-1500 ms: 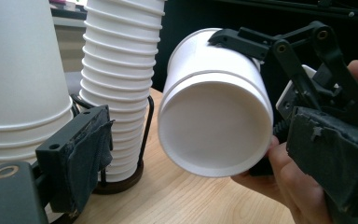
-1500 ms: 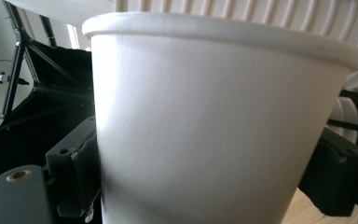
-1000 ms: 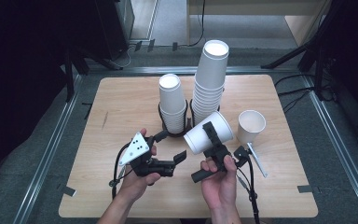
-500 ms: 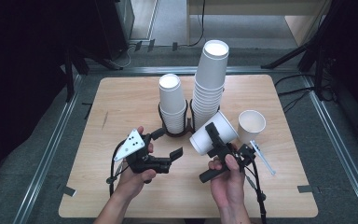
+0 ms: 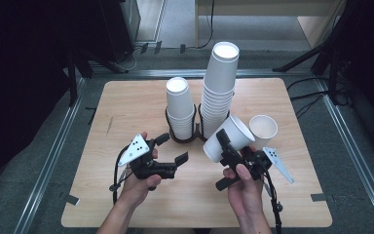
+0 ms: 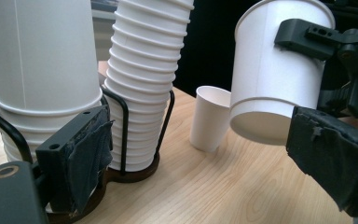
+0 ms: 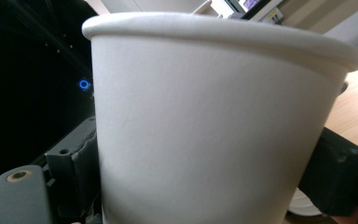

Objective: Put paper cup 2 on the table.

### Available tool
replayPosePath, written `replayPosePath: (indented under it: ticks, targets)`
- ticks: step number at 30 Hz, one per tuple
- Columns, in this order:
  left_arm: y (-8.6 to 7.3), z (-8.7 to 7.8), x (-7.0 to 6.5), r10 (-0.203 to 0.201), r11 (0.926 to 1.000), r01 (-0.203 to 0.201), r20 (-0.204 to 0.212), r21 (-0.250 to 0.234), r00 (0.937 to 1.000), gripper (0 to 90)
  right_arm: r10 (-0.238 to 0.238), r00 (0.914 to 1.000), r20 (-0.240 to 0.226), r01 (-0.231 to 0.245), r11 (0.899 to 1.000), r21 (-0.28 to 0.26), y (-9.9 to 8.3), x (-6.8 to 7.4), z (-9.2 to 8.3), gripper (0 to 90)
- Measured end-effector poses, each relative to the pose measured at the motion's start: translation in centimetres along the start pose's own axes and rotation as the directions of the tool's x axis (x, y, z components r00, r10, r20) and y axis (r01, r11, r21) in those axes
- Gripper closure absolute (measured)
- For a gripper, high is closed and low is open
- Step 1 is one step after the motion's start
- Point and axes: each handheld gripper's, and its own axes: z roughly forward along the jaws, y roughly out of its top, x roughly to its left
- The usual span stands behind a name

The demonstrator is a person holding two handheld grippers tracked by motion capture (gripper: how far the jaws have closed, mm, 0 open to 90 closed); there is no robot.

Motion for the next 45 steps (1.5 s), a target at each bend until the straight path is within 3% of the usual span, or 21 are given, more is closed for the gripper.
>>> replayPosePath:
  ticks: [5,9,16,20,26,30,32,34,35,38,44,45]
  targets:
    - [-0.3,0.3,0.2,-0.004,0.9999,0.004,-0.003,0.014,1.0,7.1,-0.092,0.9956,0.016,0.092,0.995,-0.023,0.7,-0.4,-0.2,13.8]
    - [-0.5,0.4,0.2,-0.007,0.9997,0.007,-0.005,0.022,1.0,7.0,-0.172,0.9846,0.03,0.173,0.985,-0.027,1.0,-0.6,-0.4,13.8]
    - [-0.9,0.6,0.5,-0.011,0.9994,0.011,-0.014,0.034,0.9998,7.1,-0.316,0.948,0.034,0.317,0.948,-0.018,1.1,-1.1,-0.9,13.9]
    - [-1.2,0.7,0.6,-0.014,0.9989,0.015,-0.02,0.044,0.9997,7.1,-0.397,0.9175,0.025,0.397,0.918,-0.002,0.8,-1.5,-1.2,13.9]
    - [-1.7,0.9,0.9,-0.016,0.9978,0.018,-0.033,0.064,0.9993,7.0,-0.43,0.9027,0.02,0.43,0.903,0.016,0.2,-3.1,-1.7,13.8]
    - [-2.1,0.9,1.1,-0.02,0.9968,0.023,-0.048,0.076,0.9987,7.1,-0.479,0.8776,0.006,0.479,0.877,0.024,-0.3,-4.3,-1.7,13.8]
    - [-2.2,0.9,1.2,-0.024,0.9965,0.029,-0.057,0.079,0.9981,7.0,-0.499,0.8662,0.024,0.498,0.866,0.034,-0.6,-4.8,-1.6,13.8]
    - [-2.4,0.7,1.3,-0.021,0.9961,0.027,-0.074,0.084,0.9971,7.0,-0.533,0.8453,0.041,0.531,0.846,0.044,-1.0,-5.4,-1.4,13.8]
    - [-2.5,0.6,1.3,-0.02,0.9959,0.027,-0.081,0.086,0.9965,7.0,-0.561,0.8268,0.043,0.559,0.828,0.048,-1.3,-5.7,-1.3,13.7]
    - [-2.7,0.2,1.6,-0.021,0.9951,0.031,-0.1,0.094,0.9948,7.0,-0.598,0.801,0.026,0.596,0.801,0.055,-2.0,-6.3,-0.9,13.7]
    - [-3.5,-1.0,2.7,-0.033,0.9927,0.051,-0.158,0.109,0.9869,7.0,-0.627,0.7776,-0.041,0.629,0.774,0.072,-3.4,-6.6,0.1,13.8]
    - [-3.6,-1.3,3.0,-0.036,0.9923,0.056,-0.171,0.111,0.9847,7.0,-0.638,0.7678,-0.055,0.641,0.764,0.074,-3.6,-6.6,0.3,13.8]
